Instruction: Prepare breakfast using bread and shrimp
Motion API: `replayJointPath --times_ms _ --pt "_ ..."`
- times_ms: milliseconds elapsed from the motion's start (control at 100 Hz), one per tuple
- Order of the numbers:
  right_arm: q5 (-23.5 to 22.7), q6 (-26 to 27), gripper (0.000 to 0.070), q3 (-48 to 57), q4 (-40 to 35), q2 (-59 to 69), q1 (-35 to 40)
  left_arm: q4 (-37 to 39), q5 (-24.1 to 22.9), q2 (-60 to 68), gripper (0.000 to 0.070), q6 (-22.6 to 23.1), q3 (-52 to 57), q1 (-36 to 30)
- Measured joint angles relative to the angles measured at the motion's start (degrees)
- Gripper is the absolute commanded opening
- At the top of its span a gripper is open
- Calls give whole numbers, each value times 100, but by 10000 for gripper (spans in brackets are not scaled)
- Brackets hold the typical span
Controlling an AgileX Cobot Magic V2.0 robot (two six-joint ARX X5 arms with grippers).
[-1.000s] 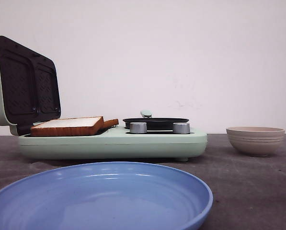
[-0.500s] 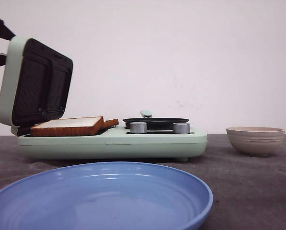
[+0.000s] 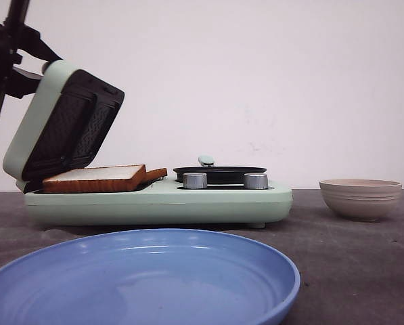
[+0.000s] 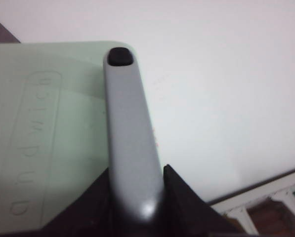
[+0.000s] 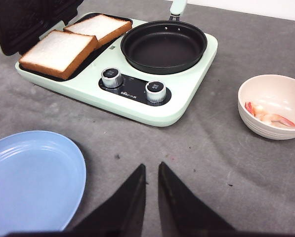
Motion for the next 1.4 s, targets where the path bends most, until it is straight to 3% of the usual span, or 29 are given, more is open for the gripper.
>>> replayJointPath --times_ms 280,570,960,1400 --pt "0 -2 39 0 0 0 2 -1285 -247 0 3 933 549 -424" --pt "0 0 39 0 0 0 0 -2747 -933 15 3 2017 1158 -914" --pt "0 0 39 0 0 0 0 -3215 -1563 22 3 2822 1276 -1266" --pt "0 15 39 0 0 0 2 -3314 -2046 127 3 3244 1281 -1602"
